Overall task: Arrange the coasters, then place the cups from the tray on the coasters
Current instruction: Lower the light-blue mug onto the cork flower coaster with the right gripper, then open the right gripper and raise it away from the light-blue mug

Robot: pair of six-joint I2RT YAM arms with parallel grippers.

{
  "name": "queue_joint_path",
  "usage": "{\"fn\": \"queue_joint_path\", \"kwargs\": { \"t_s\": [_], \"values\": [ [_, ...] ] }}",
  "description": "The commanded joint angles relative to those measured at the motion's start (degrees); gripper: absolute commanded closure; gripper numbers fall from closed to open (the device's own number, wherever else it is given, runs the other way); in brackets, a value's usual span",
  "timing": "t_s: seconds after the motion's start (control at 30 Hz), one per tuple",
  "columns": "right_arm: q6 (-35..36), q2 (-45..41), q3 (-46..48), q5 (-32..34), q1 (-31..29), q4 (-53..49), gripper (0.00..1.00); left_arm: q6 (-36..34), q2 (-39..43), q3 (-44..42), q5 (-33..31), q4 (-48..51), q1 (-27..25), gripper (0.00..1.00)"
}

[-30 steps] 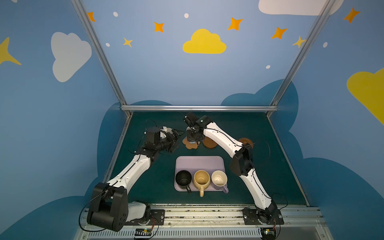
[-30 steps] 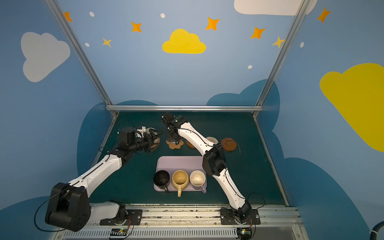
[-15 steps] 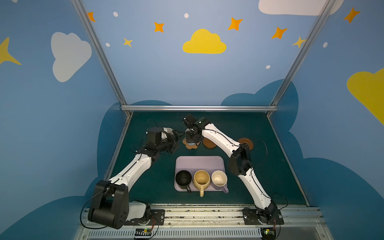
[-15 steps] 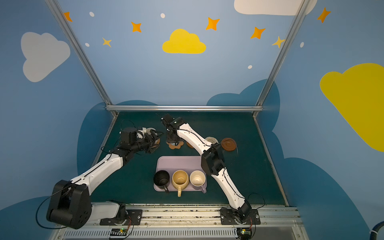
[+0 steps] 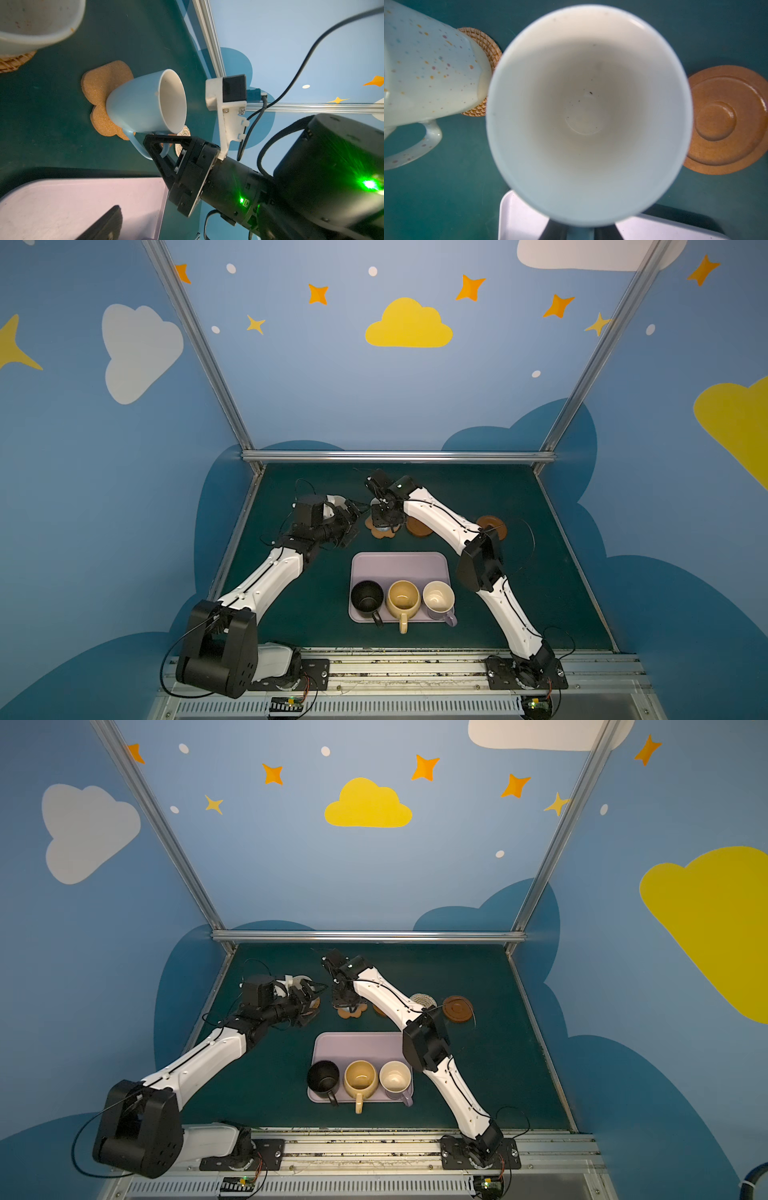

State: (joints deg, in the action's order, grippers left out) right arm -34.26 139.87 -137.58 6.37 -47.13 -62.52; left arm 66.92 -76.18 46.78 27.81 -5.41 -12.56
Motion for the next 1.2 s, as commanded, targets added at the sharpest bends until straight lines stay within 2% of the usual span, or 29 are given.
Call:
{"fn": "queue_joint_path", "kwargs": {
  "t_s": [0.0, 0.07, 0.43, 1.0, 1.17],
  "values": [
    [-0.2, -2.8, 2.1, -0.2, -0.3, 1.6, 0.84, -0.4, 0.4, 1.2, 0.6, 0.6, -0.2, 0.0],
    [-0.2, -3.2, 2.2, -0.3, -0.3, 1.7, 0.77, -0.4, 0.6, 1.1, 0.7, 0.6, -0.2, 0.0],
    [-0.5, -4.3, 2.3, -1.7, -0.2, 1.2, 0.5, -0.3, 1.4, 1.0, 0.5, 1.2, 0.0, 0.0],
    [-2.2, -7.9, 7.3, -5.8, -0.7, 5.4, 0.53, 0.1, 2.5, 0.6, 0.1, 1.5, 0.0, 0.0],
    [-2.3, -8.2, 7.2, -5.3, -1.1, 5.3, 0.53, 0.6, 3.0, 0.1, 0.0, 1.3, 0.1, 0.0]
  ]
}}
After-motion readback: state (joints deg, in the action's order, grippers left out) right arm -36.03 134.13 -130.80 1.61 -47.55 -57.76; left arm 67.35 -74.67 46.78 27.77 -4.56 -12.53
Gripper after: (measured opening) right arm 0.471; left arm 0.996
